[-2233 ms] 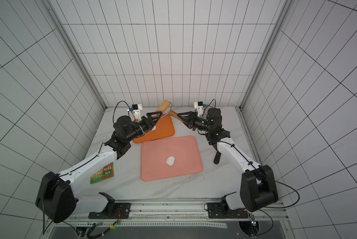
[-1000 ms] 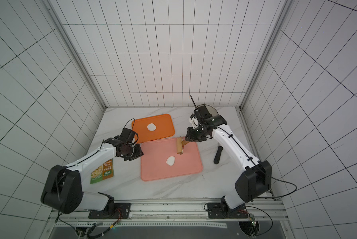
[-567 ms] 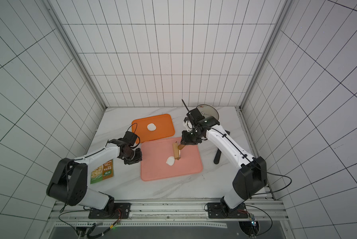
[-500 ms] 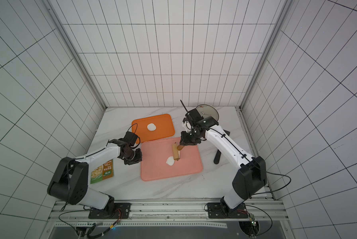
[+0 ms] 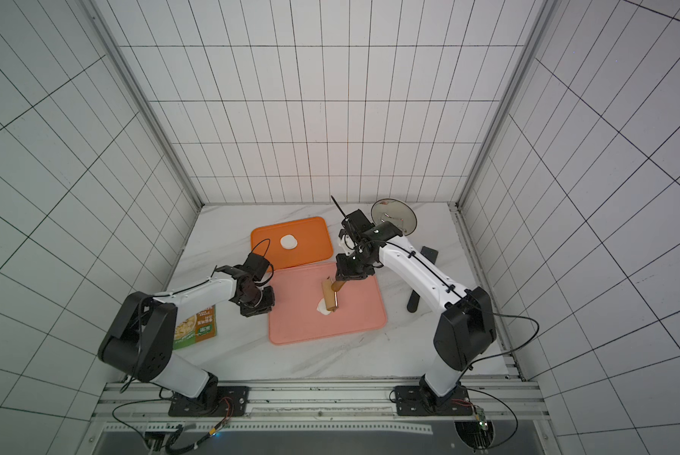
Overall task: Roll out the dumpling wrappers from the dough
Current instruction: Flatten out the dough on the work surface.
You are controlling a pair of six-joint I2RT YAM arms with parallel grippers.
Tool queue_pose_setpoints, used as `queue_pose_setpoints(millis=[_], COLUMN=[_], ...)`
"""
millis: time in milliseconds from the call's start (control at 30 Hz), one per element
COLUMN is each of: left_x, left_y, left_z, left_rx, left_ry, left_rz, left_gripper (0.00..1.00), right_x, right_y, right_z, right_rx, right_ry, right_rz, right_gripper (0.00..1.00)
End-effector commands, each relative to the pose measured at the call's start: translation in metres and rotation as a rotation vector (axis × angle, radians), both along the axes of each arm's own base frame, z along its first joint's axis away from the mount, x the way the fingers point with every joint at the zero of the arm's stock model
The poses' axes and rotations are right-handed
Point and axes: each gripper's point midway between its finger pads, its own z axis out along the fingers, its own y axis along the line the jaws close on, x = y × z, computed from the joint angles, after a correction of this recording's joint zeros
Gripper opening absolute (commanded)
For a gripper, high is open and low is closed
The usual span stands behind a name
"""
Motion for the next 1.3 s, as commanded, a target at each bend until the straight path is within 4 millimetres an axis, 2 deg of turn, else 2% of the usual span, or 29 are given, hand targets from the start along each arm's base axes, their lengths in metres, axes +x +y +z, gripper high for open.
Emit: queue_pose_setpoints(millis=[0,67,167,300,600,900,1000,1100,1200,1267], left_x=[0.004,0.006,0.008,0.008,0.007,0.007,0.007,0.007,0.007,0.007], left_y=[-0.007,-0.01,-0.013,-0.014,-0.013,-0.012,-0.011,-0.01,-0.01,-0.01], left_z=[-0.004,-0.003,-0.002,-0.003,-0.005,-0.007,-0.007,-0.006,-0.005,-0.005], left_rx=[0.013,0.015,0.033,0.058,0.074,0.081,0.083,0.089,0.09,0.09], left_ry=[-0.007,-0.014,-0.018,-0.017,-0.019,-0.015,-0.012,-0.017,-0.018,-0.018], left_rz=[-0.027,-0.035,-0.053,-0.075,-0.082,-0.083,-0.084,-0.082,-0.081,-0.083], left_gripper=[0.05,0.0,0.0,0.0,0.0,0.0,0.0,0.0,0.0,0.0], right_x=[0.004,0.004,0.006,0.007,0.007,0.006,0.01,0.02,0.023,0.021], right_y=[0.008,0.008,0.009,0.005,-0.018,-0.033,-0.047,-0.064,-0.065,-0.059], right_z=[0.012,0.012,0.009,-0.008,-0.057,-0.086,-0.087,-0.076,-0.07,-0.074], right_rx=[0.016,0.012,-0.001,-0.06,-0.226,-0.278,-0.305,-0.323,-0.344,-0.335], right_ry=[-0.006,0.0,0.004,0.036,0.072,0.076,0.057,-0.008,-0.054,-0.056], right_rz=[0.005,0.008,0.011,0.012,-0.001,-0.029,-0.056,-0.092,-0.068,-0.051], right_gripper=[0.0,0.0,0.0,0.0,0.0,0.0,0.0,0.0,0.0,0.0])
